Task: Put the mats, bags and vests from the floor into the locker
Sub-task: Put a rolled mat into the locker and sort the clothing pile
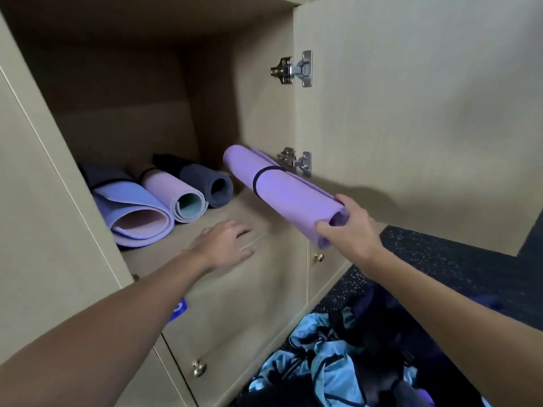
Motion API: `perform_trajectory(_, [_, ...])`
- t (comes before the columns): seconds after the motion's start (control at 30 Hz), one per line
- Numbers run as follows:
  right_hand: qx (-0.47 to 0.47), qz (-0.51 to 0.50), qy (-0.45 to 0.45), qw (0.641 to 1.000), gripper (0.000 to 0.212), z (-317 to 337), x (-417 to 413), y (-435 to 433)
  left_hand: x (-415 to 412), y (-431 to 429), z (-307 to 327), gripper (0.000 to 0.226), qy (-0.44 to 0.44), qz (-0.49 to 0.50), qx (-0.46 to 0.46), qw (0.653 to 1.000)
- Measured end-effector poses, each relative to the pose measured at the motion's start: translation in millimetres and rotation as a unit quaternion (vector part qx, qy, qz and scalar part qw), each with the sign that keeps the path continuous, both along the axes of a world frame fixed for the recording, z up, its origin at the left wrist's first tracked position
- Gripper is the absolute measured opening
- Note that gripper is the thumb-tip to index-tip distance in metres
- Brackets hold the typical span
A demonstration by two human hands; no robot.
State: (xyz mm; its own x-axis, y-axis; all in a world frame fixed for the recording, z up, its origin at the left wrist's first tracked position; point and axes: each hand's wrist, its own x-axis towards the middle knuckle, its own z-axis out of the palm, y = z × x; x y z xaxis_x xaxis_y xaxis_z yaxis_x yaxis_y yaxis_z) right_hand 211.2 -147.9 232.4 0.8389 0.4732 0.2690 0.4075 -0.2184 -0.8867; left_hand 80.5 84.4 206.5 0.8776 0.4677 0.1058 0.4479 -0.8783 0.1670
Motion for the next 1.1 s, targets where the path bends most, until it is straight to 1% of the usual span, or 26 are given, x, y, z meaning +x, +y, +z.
perform_trajectory(0.03, [-0.008,-0.001,-0.006,1.0,0.068,-1,5,11,0,5,-4,0.062,-0.002,-0.01,0.031,0.999])
perform_trajectory(0.13, [-0.028,-0.006,-0.019,0.999,0.076,-5,16,41,3,17,-9,0.057,-0.02,-0.019,0.061,0.998])
perform_trajectory(0.23, [-0.018,-0.002,-0.013,1.0,0.083,-12,26,71,7,21,-12,0.068,-0.033,-0.018,0.051,0.998])
perform_trajectory(0.3, [-0.018,-0.006,-0.019,1.0,0.076,-16,30,92,7,22,-14,0.074,-0.044,-0.02,0.05,0.998])
perform_trajectory(0.37, [-0.026,-0.012,-0.035,0.999,0.073,-19,37,114,8,24,-16,0.067,-0.048,-0.018,0.052,0.997])
perform_trajectory(0.57, [-0.095,-0.005,-0.099,0.991,0.08,-22,55,170,7,27,-20,0.048,-0.065,-0.025,0.051,0.996])
perform_trajectory(0.67, [-0.091,-0.01,-0.094,0.991,0.085,-27,52,187,7,28,-22,0.048,-0.077,-0.029,0.045,0.996])
perform_trajectory(0.77, [-0.079,-0.026,-0.112,0.99,0.092,-39,46,192,8,29,-22,0.054,-0.075,-0.031,0.04,0.996])
perform_trajectory(0.87, [-0.109,0.015,-0.108,0.988,0.091,-42,49,201,8,29,-23,0.052,-0.082,-0.031,0.033,0.996])
perform_trajectory(0.97, [-0.149,0.071,-0.118,0.979,0.075,-37,55,215,8,29,-23,0.047,-0.097,-0.027,0.018,0.995])
perform_trajectory(1.03, [-0.193,0.102,-0.127,0.968,0.078,-32,56,221,8,28,-22,0.046,-0.105,-0.024,0.014,0.994])
perform_trajectory(1.1, [-0.214,0.12,-0.123,0.962,0.081,-30,59,226,8,27,-21,0.047,-0.113,-0.024,0.01,0.993])
